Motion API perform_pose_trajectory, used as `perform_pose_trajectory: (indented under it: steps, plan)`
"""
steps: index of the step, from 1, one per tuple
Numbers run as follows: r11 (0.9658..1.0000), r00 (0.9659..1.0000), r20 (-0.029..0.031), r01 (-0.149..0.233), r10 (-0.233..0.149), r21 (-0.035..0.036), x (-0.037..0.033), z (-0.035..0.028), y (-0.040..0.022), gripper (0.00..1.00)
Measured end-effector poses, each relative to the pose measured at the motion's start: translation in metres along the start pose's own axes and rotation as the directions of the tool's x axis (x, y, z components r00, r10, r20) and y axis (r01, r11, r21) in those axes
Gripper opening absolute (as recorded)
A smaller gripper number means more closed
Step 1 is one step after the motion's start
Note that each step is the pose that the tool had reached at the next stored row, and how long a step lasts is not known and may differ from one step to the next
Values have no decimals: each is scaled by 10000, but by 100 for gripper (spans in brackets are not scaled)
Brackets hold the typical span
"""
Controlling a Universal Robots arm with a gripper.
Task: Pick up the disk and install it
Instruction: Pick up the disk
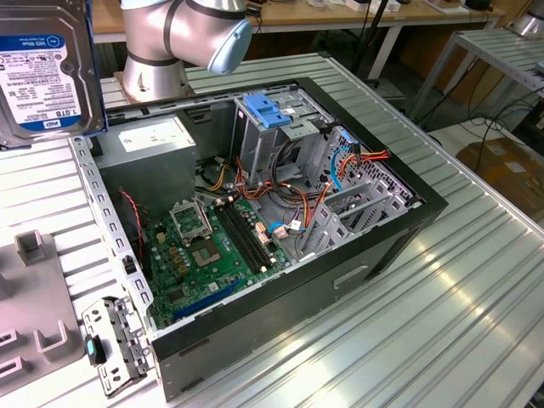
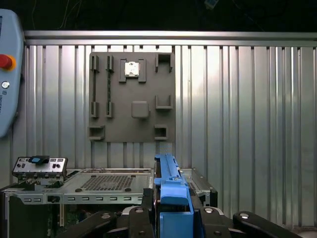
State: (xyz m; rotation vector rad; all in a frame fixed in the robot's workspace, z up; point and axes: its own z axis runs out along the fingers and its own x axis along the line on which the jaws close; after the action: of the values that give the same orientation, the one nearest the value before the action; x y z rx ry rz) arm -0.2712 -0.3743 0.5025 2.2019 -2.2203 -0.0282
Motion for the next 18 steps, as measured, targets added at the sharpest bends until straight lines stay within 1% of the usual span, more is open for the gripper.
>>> perform_pose_trajectory:
  steps: [3,5,6,9,18]
  plan:
    - [10000,10000,0,0,0,0,0,-1,-75,37]
    - [10000,10000,0,-1,1,1,-1,-2,-135,37]
    - [10000,10000,0,-1,1,0,-1,-3,-153,37]
    - [10000,10000,-1,-2,2,-1,-2,-5,-239,37]
    - [10000,10000,0,-3,3,1,-3,-7,-400,37]
